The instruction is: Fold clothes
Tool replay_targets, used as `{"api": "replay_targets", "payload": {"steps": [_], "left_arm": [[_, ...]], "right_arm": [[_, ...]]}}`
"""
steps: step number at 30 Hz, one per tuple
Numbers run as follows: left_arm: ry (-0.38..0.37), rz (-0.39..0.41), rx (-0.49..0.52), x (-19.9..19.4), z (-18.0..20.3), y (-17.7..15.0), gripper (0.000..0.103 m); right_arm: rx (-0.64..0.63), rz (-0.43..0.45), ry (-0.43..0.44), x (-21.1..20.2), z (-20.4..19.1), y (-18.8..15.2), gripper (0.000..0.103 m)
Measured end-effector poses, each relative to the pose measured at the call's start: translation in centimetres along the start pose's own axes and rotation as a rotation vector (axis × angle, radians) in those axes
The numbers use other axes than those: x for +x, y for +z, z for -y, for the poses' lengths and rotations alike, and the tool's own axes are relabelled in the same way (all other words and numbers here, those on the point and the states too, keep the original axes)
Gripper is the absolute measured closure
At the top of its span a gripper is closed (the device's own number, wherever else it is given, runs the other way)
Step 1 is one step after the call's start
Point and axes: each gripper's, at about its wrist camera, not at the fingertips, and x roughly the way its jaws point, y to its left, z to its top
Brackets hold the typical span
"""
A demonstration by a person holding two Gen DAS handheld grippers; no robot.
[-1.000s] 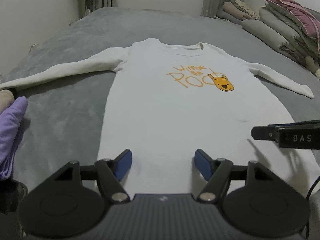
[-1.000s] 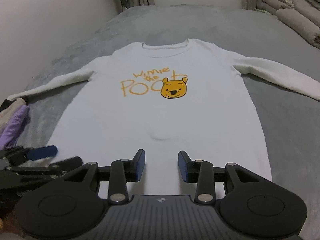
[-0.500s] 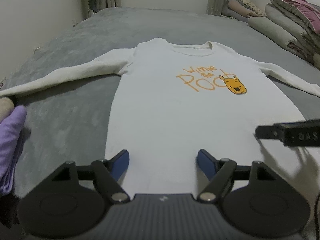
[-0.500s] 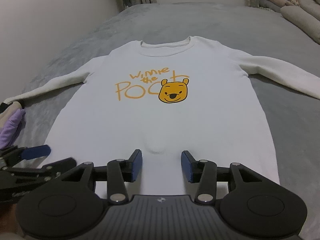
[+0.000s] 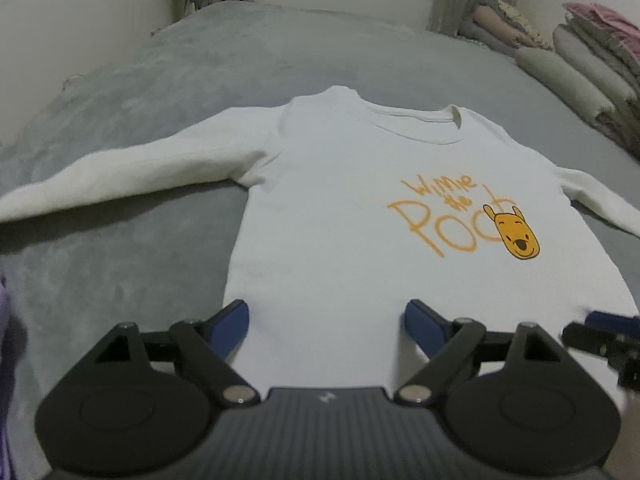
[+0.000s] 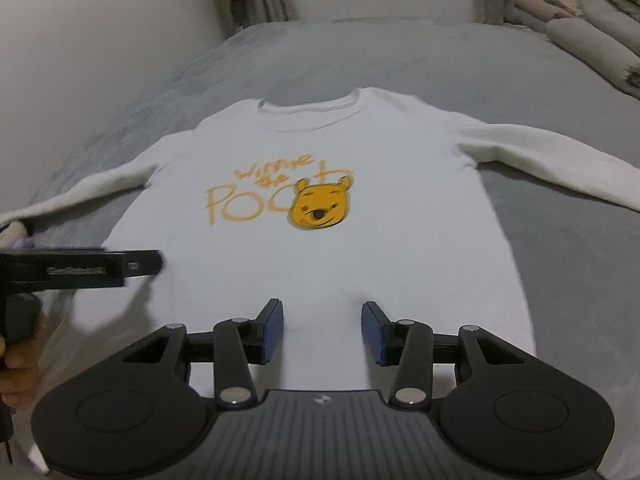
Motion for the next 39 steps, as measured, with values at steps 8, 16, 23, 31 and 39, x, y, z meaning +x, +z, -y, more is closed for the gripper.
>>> {"api": "replay_targets", "payload": {"steps": [8, 16, 23, 31, 39], "left_arm": [[0.057, 0.020, -0.093, -1.6, -3.8, 1.0, 0.016], [0.141, 0.183, -0.450, -7.5, -16.1, 4.2, 0.016], [0.059, 0.095, -0.728, -4.7, -21.0, 4.1, 0.015], [0.238, 0.118, -0.727, -0.9, -20.5, 5.3, 0.031], [0.189, 0.296, -0.820, -2.4, -22.4, 4.2, 0.086]], "right_arm": [[-0.027, 0.011, -0.034, 0.2, -0.6, -0.2, 0.060], [-0.044, 0.015, -0.048, 0.2, -1.0, -0.4, 0.059], [-0.060, 0.012, -0.053, 0.2, -1.5, -0.4, 0.055], [-0.059, 0.012, -0.051, 0.3, -1.7, -0.4, 0.054], [-0.058, 0.011, -0.052, 0.3, -1.8, -0.3, 0.054]]}}
